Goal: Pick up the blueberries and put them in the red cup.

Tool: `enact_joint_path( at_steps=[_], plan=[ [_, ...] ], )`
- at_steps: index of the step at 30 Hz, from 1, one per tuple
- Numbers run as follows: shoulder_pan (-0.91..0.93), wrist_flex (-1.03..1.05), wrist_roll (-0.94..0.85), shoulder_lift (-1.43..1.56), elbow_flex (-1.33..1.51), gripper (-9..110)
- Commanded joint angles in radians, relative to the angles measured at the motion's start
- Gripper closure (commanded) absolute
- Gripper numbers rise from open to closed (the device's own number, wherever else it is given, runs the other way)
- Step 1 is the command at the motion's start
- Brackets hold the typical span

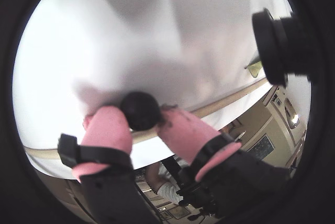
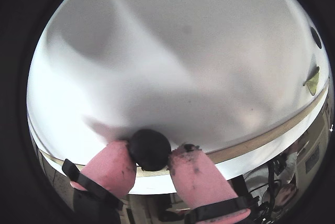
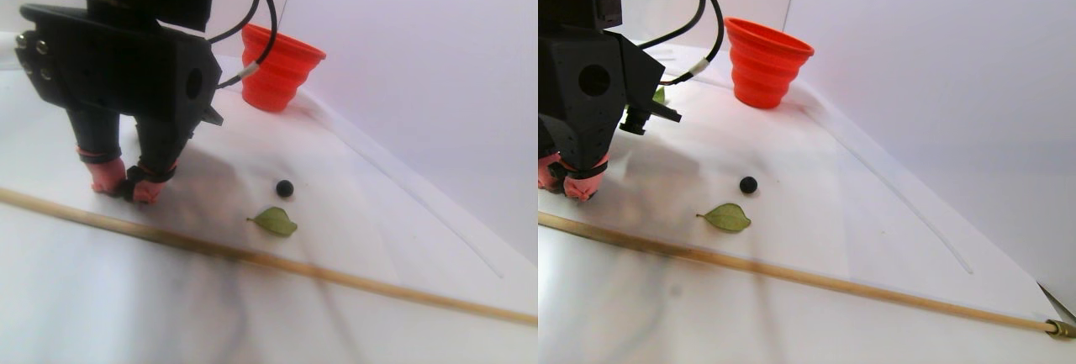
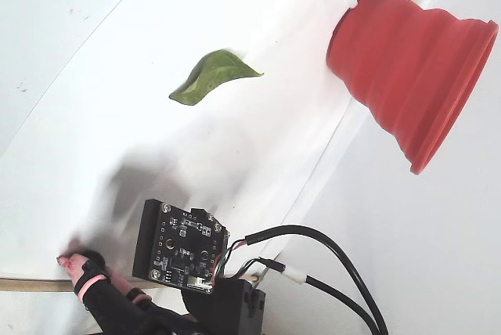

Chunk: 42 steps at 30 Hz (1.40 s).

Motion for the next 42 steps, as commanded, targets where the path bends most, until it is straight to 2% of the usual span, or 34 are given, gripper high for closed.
enact_joint_path(
  at_steps=[1, 28, 42],
  plan=[
    [0.040, 0.031, -0.018, 0.054, -0.002, 91],
    [0.071, 0.411, -0.035, 0.407, -0.074, 91],
    [0.120, 0.560, -0.117, 0.577, -0.123, 91]
  ],
)
